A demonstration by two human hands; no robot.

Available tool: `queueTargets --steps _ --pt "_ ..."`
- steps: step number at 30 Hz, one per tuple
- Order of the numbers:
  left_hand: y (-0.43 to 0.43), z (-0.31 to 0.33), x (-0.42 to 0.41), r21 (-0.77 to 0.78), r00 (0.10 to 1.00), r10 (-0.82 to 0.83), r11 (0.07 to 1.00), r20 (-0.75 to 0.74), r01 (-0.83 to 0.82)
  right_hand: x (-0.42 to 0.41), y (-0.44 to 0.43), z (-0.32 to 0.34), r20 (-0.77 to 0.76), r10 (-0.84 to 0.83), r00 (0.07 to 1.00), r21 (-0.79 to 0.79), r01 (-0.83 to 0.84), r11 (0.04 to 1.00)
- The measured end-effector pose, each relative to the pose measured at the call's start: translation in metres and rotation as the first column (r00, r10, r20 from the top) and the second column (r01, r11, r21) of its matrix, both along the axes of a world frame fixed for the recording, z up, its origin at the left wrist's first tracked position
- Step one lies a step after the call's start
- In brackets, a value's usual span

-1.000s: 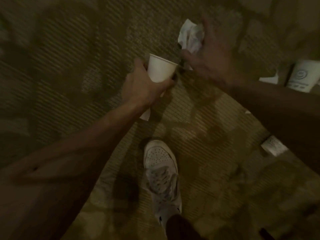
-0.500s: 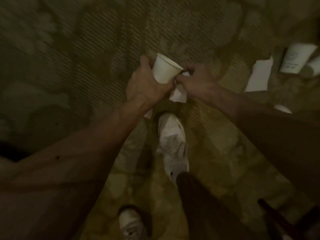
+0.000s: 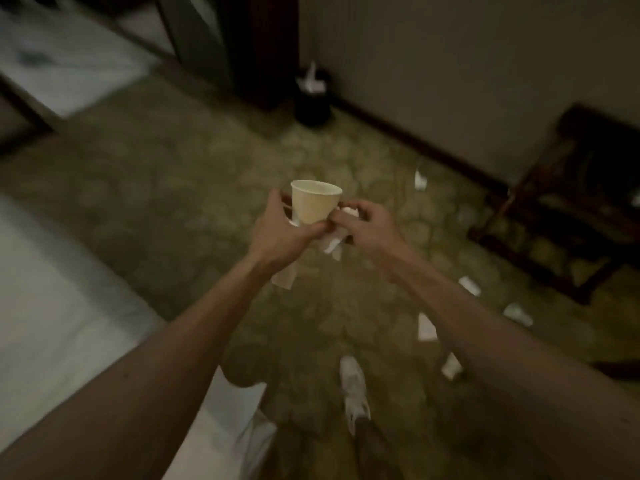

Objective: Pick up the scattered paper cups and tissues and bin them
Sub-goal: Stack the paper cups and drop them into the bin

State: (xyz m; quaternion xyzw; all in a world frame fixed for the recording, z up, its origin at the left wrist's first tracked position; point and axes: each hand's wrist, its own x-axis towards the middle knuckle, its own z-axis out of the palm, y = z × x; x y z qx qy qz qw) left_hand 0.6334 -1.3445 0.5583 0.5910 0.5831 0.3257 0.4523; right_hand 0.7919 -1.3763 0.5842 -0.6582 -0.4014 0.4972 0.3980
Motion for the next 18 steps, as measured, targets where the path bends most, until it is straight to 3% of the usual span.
queueTargets --steps 3,5,7,10,15,18 --pt "-0.022 0.152 -0.069 0.236 0.993 0.116 0.964 0.038 -0.121 -0.061 -0.003 0.148 0.072 0.166 0.983 0.24 -0.179 0.954" --pt "-0.046 0.241 -0.125 0.401 0.976 0.216 0.894 0.011 -0.202 -0.113 -0.009 0.232 0.107 0.273 0.956 0.371 -0.293 0.881" --pt "-0.082 0.319 -0.189 0.551 0.936 0.352 0.787 -0.029 -0.279 -0.177 -0.019 0.303 0.108 0.412 0.905 0.48 -0.41 0.775" --pt "-0.157 0.416 -0.279 0.706 0.805 0.591 0.594 -0.058 -0.386 -0.28 -0.052 0.389 0.1 0.607 0.788 0.634 -0.521 0.572" --pt "-0.324 0.508 -0.36 0.782 0.522 0.852 0.356 -0.046 -0.512 -0.398 -0.156 0.478 0.102 0.884 0.457 0.793 -0.574 0.205" --pt "-0.431 0.511 -0.354 0.74 0.376 0.926 0.219 0.049 -0.636 -0.428 -0.231 0.49 0.163 0.972 0.168 0.802 -0.596 -0.031"
